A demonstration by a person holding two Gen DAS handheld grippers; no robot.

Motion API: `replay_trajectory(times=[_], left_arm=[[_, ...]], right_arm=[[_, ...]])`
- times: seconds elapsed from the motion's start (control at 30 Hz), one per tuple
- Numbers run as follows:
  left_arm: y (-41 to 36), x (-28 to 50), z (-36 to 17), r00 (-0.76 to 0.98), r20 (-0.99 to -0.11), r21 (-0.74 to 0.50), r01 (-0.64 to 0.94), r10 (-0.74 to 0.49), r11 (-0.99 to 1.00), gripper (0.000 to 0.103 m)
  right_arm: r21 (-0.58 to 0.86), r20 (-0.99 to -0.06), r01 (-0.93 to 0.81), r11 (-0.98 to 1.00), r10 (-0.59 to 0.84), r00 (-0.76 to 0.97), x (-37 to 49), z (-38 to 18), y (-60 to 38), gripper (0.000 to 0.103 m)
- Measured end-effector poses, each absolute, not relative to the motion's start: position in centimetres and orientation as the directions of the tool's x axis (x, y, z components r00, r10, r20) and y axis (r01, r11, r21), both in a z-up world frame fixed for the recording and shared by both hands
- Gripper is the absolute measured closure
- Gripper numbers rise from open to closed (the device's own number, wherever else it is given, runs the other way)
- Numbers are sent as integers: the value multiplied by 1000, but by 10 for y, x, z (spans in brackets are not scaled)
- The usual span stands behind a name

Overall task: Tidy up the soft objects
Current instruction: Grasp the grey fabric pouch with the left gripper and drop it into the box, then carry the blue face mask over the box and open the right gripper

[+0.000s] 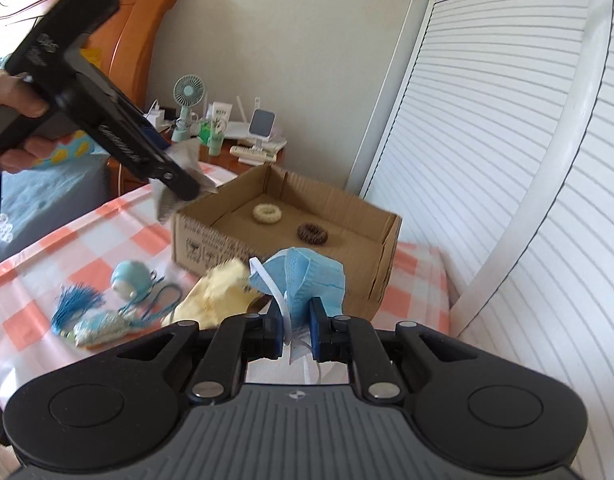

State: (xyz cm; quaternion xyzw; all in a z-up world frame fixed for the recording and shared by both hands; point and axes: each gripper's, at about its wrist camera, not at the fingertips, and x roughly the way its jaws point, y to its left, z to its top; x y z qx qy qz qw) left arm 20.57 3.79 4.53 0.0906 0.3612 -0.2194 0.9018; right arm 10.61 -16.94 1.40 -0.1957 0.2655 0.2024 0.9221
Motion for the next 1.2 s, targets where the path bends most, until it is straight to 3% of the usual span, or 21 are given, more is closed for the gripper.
replay_trajectory(times=[0.23,0.27,0.3,0.37,0.6,0.9,1.1,1.2], left_arm=[[16,273,35,627,-719,6,435,-299,900,48],[14,280,31,623,-726,4,429,-293,903,37],[12,287,27,618,-732,-2,419,-287,908,17],[12,296,20,630,-728,-10,384,-270,923,8],[23,281,23,675,-688,-36,336,-267,941,8],[35,184,35,720,-658,69,351,-222,934,3],[40,132,19,766,-638,146,217,-76,965,3],[44,120,11,761,-646,116,179,-63,977,3]], right_arm=[[-263,-552,-463,846,262,792,139,20,-166,88],[-266,-551,-461,846,259,793,142,20,-165,88],[-268,-551,-460,846,257,794,147,20,-164,88],[-269,-553,-456,848,252,794,154,19,-162,88],[-266,-556,-438,859,234,797,171,19,-160,88],[-272,-547,-424,864,223,807,201,23,-151,88],[-269,-579,-422,866,205,789,246,13,-136,88],[-279,-592,-419,864,189,784,272,6,-128,88]])
